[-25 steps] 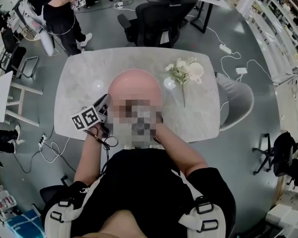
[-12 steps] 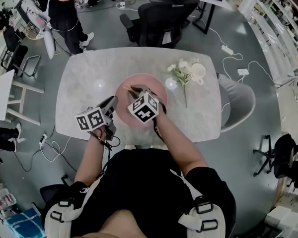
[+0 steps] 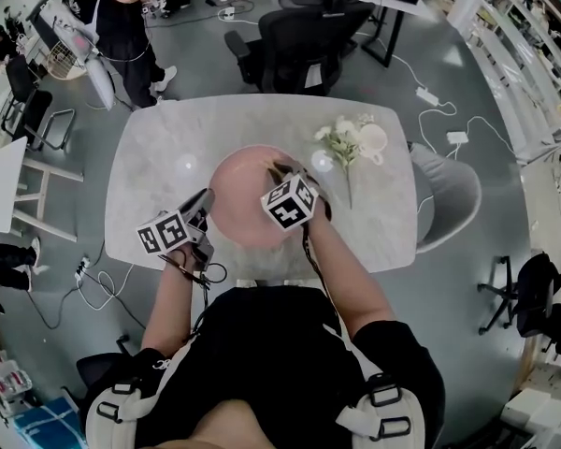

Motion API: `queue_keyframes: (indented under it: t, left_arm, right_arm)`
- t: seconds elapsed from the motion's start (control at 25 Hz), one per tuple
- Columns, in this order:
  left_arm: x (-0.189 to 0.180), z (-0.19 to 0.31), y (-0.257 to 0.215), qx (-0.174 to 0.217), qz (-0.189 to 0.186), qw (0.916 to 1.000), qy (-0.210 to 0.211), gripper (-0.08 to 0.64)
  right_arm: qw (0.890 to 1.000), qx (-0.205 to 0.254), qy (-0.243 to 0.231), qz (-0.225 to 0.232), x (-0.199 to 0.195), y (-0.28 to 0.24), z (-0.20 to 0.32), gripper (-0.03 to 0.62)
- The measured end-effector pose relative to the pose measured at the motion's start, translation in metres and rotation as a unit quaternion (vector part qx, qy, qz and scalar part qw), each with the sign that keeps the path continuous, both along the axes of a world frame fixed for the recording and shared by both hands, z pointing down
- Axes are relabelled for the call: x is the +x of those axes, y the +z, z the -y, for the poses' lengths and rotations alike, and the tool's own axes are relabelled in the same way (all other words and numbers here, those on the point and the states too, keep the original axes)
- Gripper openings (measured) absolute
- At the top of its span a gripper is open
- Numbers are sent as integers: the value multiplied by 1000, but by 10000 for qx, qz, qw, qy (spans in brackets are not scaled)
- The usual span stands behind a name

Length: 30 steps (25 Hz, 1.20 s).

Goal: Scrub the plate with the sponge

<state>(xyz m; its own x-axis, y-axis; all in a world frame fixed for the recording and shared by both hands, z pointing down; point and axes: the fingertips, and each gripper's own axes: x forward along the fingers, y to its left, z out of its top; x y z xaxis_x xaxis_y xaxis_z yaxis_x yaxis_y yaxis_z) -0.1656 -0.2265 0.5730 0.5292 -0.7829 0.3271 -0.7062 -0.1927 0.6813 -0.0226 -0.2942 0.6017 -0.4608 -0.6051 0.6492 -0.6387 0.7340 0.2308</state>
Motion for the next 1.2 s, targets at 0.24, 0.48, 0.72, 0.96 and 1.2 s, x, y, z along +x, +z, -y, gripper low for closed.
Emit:
queue_keyframes:
  t: [0.24,0.48,0.72,0.96,1.2]
  left_arm:
    - [-22,8,0,-20,-125,9995,-281,41]
    - [-29,15,8,-119,-146,9991,-370,41]
    - [-36,21,21,-250,-360,9980,-459,41]
    - [-41,20,66,-739,-716,9923,-684,40]
    - [-47,19,104,-1084,-589,9881,-918,40]
  right_arm:
    - [9991,-347,68,-228,17,18,-13,54]
    - [9950,-996,-73,-27,8,38,-43,54]
    - [9936,-732,-245,826,-3,0,-57,54]
    - [9890,176,-151,1460,6,-63,-58,54]
    - [9834,381,103,1770,31,-88,-62,54]
